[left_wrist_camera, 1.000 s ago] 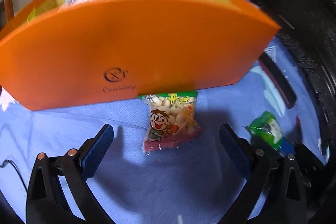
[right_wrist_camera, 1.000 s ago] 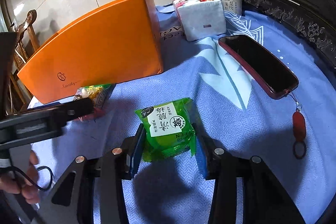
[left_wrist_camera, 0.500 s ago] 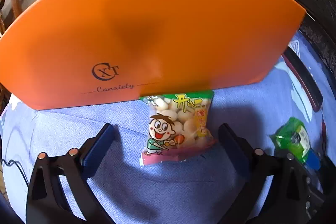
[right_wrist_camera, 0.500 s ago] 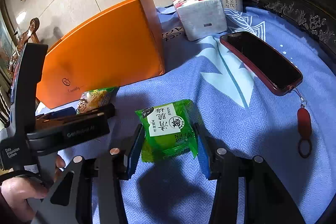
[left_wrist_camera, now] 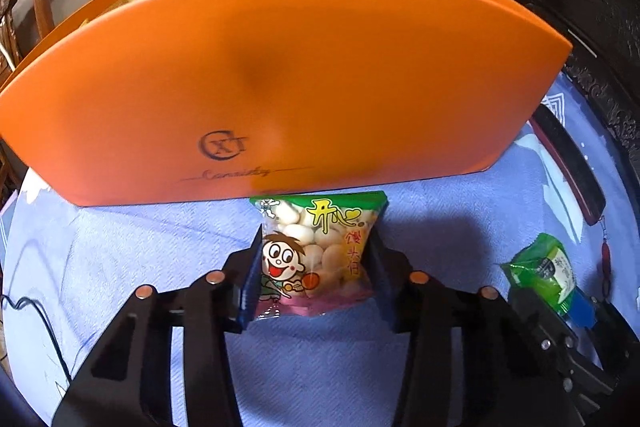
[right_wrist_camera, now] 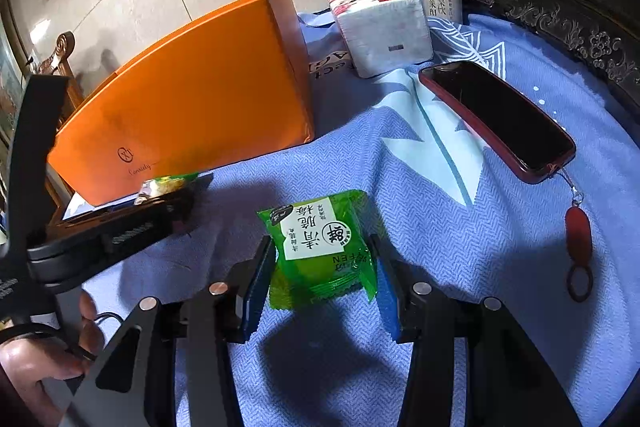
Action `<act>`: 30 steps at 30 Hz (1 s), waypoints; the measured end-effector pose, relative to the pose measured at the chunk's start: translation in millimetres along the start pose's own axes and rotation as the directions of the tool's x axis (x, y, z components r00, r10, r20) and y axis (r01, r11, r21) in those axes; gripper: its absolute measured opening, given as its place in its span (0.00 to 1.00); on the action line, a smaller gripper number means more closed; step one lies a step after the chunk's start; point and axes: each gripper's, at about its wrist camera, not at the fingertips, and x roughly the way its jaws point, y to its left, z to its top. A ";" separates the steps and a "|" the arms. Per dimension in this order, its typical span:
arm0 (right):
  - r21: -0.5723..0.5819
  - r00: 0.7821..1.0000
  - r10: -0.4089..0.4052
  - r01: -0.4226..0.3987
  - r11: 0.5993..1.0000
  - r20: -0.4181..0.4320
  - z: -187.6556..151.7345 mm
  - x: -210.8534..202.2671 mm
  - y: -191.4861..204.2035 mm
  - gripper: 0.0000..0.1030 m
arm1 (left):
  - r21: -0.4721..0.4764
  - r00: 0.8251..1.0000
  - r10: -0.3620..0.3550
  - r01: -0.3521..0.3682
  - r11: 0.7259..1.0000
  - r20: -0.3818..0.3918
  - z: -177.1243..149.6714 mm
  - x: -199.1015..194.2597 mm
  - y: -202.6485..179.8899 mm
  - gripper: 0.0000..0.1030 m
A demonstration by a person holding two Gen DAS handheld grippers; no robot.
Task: Organize snacks
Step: 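Drop the green pack in with the right tool while the left drops the cartoon bag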
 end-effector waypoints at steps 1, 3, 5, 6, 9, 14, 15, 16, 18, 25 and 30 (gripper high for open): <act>-0.006 1.000 -0.007 0.007 1.000 -0.001 0.0 0.2 1.3 0.46 | -0.005 1.000 -0.002 0.002 1.000 0.004 -1.0 -3.1 8.2 0.44; -0.020 1.000 -0.025 0.025 0.999 -0.003 0.0 0.6 4.3 0.46 | -0.015 1.000 -0.012 0.012 1.000 0.007 2.6 -4.0 11.3 0.44; -0.030 0.999 -0.039 0.039 0.999 -0.004 -0.1 0.8 6.6 0.45 | -0.025 1.000 -0.028 0.028 0.999 0.015 2.1 -9.9 21.9 0.44; -0.032 0.999 -0.041 0.041 0.999 -0.004 -0.1 0.8 6.8 0.45 | -0.026 0.999 -0.035 0.035 0.999 0.023 0.1 -16.6 26.7 0.44; -0.022 1.000 -0.029 0.029 0.999 0.000 -0.2 -0.2 4.3 0.43 | -0.032 0.997 -0.053 0.055 0.998 0.052 -8.7 -35.3 41.6 0.44; -0.007 0.998 -0.045 0.045 0.999 0.035 -1.1 -7.2 2.6 0.41 | -0.022 0.992 -0.038 0.041 0.999 0.116 -20.2 -65.3 63.8 0.44; -0.017 0.997 -0.061 0.062 0.998 0.053 -1.2 -10.3 5.1 0.41 | -0.034 0.991 -0.041 0.046 0.998 0.126 -20.5 -72.6 72.7 0.44; -0.033 0.994 -0.076 0.079 0.996 0.077 -1.4 -15.9 10.1 0.41 | -0.044 0.990 -0.042 0.049 0.998 0.137 -20.2 -78.9 78.9 0.44; -0.032 0.994 -0.057 0.060 0.998 0.095 0.7 -25.3 17.8 0.41 | -0.055 0.986 -0.037 0.046 0.997 0.162 -15.8 -89.7 89.1 0.44; -0.095 0.974 0.051 -0.031 0.995 0.221 32.2 -73.8 64.0 0.41 | -0.071 0.967 -0.032 0.052 0.996 0.251 4.2 -129.3 114.2 0.44; -0.151 0.944 0.111 -0.066 0.986 0.310 69.8 -100.3 93.3 0.41 | -0.076 0.955 -0.037 0.062 0.995 0.294 29.9 -143.8 123.8 0.44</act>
